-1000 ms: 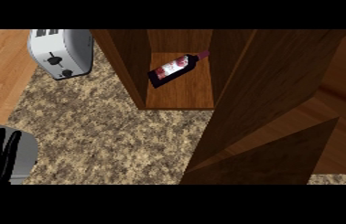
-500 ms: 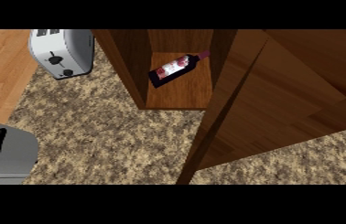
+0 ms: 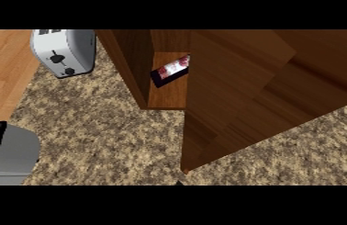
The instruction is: Pick up the wine, place it into the cabinet and close the cabinet
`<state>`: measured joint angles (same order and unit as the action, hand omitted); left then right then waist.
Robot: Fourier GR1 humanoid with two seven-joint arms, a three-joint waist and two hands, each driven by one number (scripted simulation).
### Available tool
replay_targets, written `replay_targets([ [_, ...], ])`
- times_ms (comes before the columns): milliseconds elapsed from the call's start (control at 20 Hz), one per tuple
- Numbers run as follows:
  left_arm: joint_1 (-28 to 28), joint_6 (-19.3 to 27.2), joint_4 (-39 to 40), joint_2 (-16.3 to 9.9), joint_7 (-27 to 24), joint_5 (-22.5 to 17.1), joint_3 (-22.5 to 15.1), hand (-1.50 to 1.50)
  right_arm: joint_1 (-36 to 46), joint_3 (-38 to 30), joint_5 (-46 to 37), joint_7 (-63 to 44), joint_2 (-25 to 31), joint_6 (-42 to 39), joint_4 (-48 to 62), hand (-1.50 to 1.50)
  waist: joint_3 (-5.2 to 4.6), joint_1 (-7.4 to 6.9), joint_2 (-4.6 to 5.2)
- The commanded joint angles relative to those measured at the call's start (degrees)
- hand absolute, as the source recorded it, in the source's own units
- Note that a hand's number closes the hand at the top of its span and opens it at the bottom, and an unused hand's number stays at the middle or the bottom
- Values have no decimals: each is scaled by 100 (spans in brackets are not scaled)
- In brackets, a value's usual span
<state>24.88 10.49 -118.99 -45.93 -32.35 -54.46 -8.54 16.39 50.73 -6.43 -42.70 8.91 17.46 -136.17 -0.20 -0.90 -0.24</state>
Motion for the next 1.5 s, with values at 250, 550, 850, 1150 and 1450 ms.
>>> replay_targets([
  [250,-223,49,-62,269,92,171,-196,-150,2053,-240,794,-20,-842,907,1260,150,-4,-172,47],
  [550,-387,154,-135,207,409,54,18,-150,3549,-1438,1748,51,-867,1025,2407,150,7,-192,66],
  [850,-576,202,143,512,442,151,24,-150,4850,-1563,1957,753,-885,1208,4086,150,10,-100,44],
  [1150,-903,310,421,778,519,398,-170,-150,5373,-2317,1668,1294,-858,358,5486,150,13,15,58],
  [1450,-725,295,-21,638,893,427,91,-150,5728,-2582,2146,2016,-891,478,6769,150,16,-84,44],
])
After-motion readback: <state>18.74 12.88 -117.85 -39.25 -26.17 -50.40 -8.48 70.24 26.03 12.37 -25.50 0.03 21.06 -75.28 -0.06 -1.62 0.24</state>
